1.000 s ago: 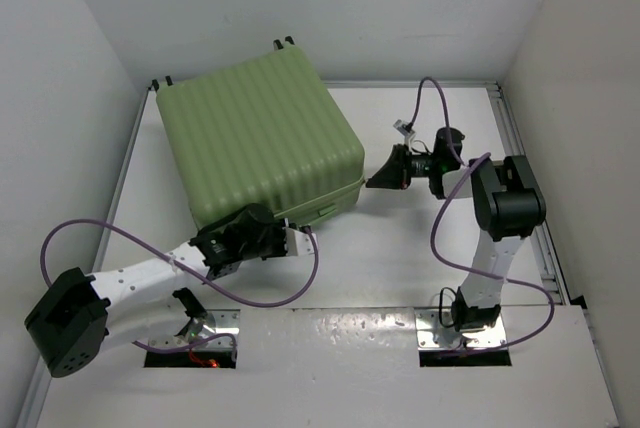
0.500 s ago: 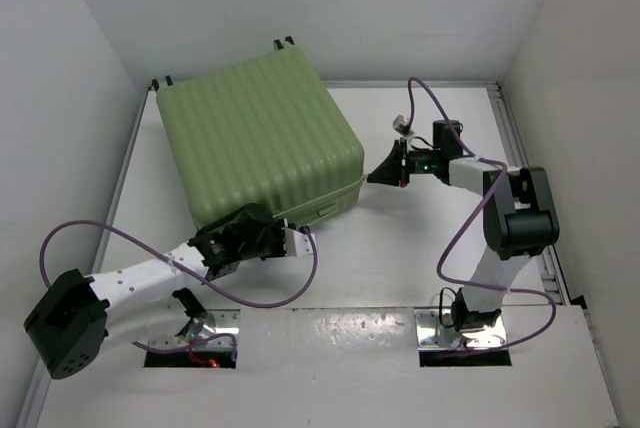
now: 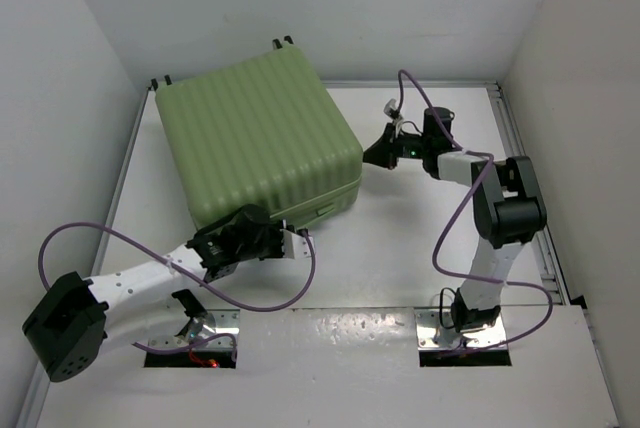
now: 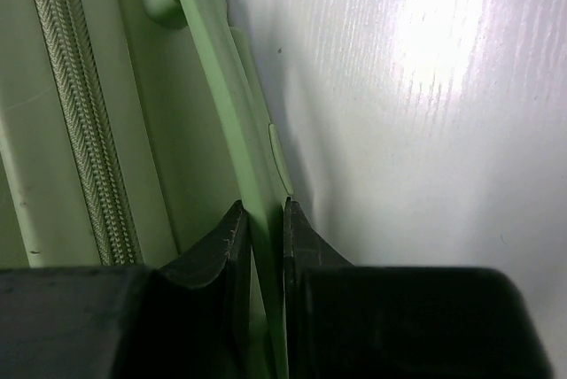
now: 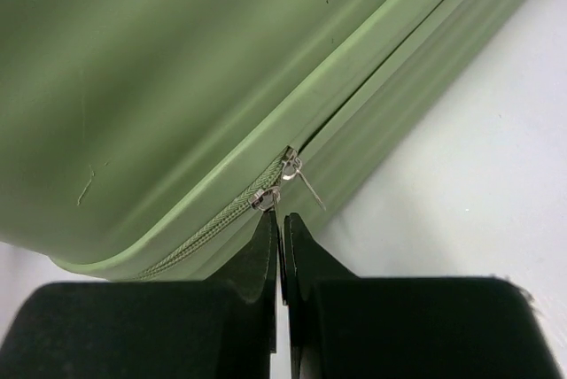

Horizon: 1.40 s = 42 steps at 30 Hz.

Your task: Pack the luggage

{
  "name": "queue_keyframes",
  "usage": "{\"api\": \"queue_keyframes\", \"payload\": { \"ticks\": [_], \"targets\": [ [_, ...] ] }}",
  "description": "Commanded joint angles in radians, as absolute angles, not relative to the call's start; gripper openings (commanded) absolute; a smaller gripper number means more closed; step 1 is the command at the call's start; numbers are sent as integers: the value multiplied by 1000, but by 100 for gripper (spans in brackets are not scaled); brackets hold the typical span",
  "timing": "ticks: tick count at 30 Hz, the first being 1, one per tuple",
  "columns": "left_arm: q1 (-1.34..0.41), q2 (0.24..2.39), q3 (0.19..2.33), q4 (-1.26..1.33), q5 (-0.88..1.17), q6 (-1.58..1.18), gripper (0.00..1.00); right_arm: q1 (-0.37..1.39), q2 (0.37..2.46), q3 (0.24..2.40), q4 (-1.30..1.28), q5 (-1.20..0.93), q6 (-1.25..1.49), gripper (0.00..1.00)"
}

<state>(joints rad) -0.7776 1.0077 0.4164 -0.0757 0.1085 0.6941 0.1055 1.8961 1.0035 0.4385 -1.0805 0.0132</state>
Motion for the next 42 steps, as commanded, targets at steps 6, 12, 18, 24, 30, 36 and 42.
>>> {"api": "queue_keyframes", "payload": {
  "ticks": [6, 12, 18, 24, 30, 36, 42],
  "targets": [
    [-765, 1019, 377, -247, 118, 765, 0, 104, 2060, 1186, 718, -735, 57, 0],
    [-756, 1049, 431, -238, 109, 721, 7, 127, 2074, 1212, 791, -669, 120, 1],
    [-756, 1049, 573, -172, 80, 588, 80, 94, 1860, 1095, 697, -629, 78, 37],
    [-822, 1158, 963, -175, -168, 349, 100, 11, 1555, 959, 390, -607, -32, 76],
    [-831, 1253, 1390, -429, -238, 224, 100, -93, 1263, 930, -39, -609, -115, 93],
    [-755, 1178, 1316, -521, -262, 123, 100, -182, 1030, 907, -418, -614, -136, 100],
    [-638, 1106, 1206, -555, -207, 66, 100, -259, 836, 853, -532, -603, -104, 100]
  ]
}}
